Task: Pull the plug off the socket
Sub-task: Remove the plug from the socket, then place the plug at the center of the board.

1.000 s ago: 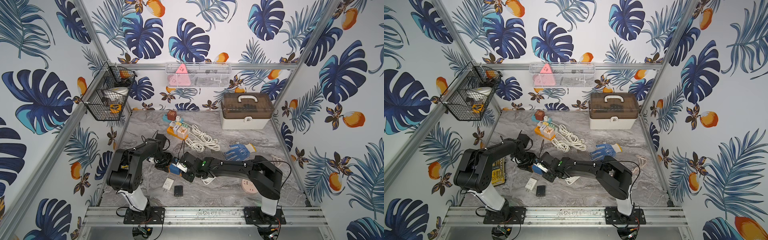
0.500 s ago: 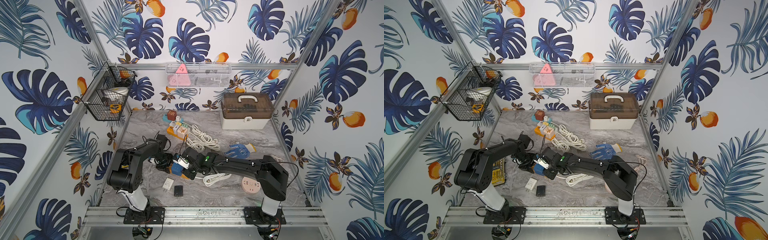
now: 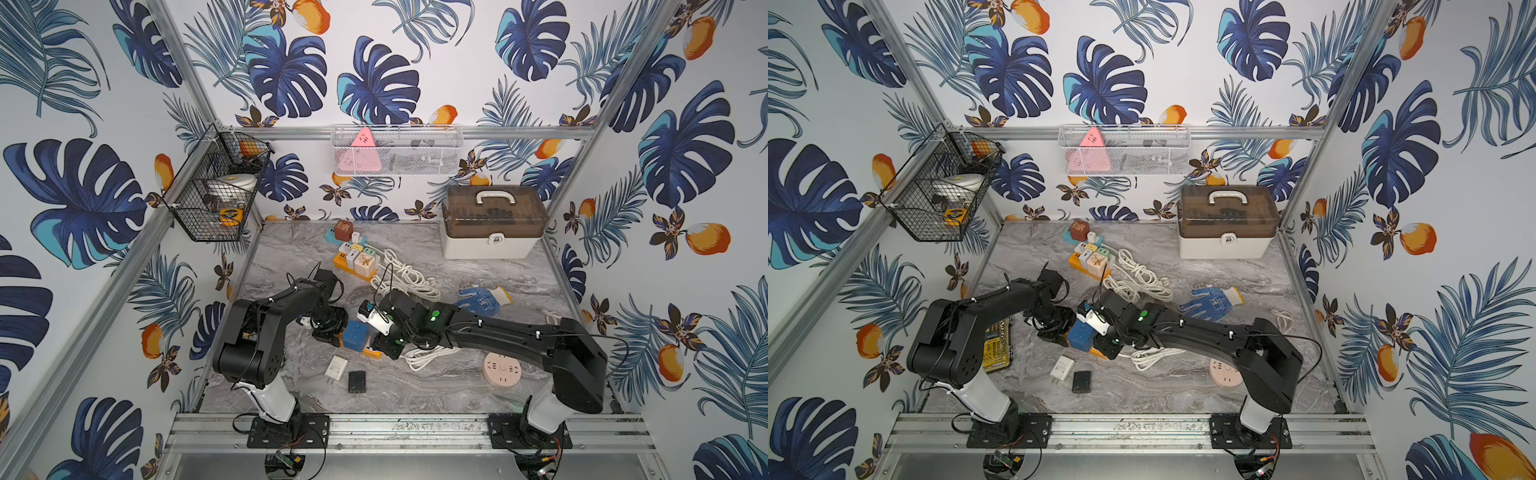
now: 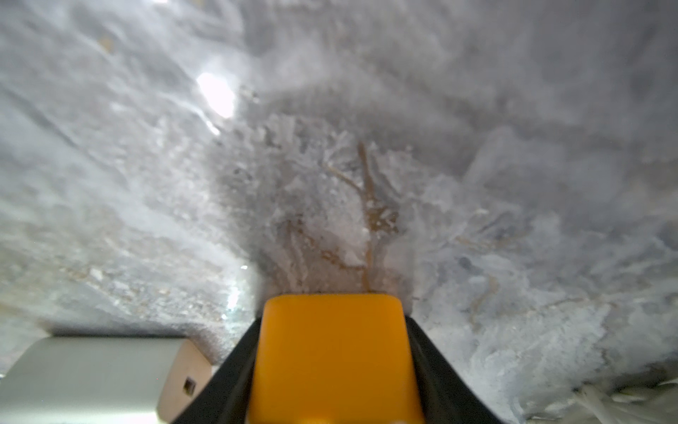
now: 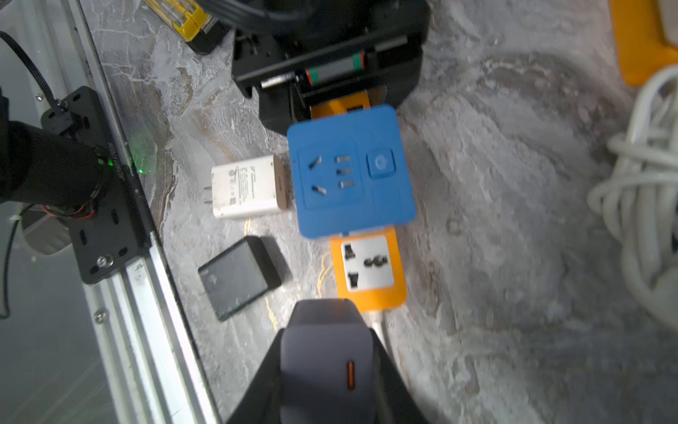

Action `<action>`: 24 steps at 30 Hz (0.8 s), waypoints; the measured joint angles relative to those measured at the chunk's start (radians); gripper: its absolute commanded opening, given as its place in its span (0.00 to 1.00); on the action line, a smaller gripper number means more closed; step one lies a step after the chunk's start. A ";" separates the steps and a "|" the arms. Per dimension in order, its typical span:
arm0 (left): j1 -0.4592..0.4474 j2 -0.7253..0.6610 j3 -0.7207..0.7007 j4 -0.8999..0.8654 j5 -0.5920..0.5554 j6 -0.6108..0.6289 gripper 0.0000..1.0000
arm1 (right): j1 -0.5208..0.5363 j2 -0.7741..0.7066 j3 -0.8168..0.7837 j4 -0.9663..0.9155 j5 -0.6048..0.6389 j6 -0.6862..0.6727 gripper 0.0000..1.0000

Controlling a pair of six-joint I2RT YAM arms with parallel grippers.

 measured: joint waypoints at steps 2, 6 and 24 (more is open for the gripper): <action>0.000 -0.002 -0.004 0.005 0.001 -0.002 0.00 | 0.002 -0.048 -0.079 -0.018 -0.027 0.063 0.17; 0.000 -0.008 -0.009 0.010 0.002 -0.002 0.00 | 0.016 -0.073 -0.194 -0.049 -0.122 0.231 0.17; 0.000 -0.031 -0.023 0.031 0.003 -0.006 0.00 | 0.094 0.250 0.034 -0.112 -0.231 0.710 0.33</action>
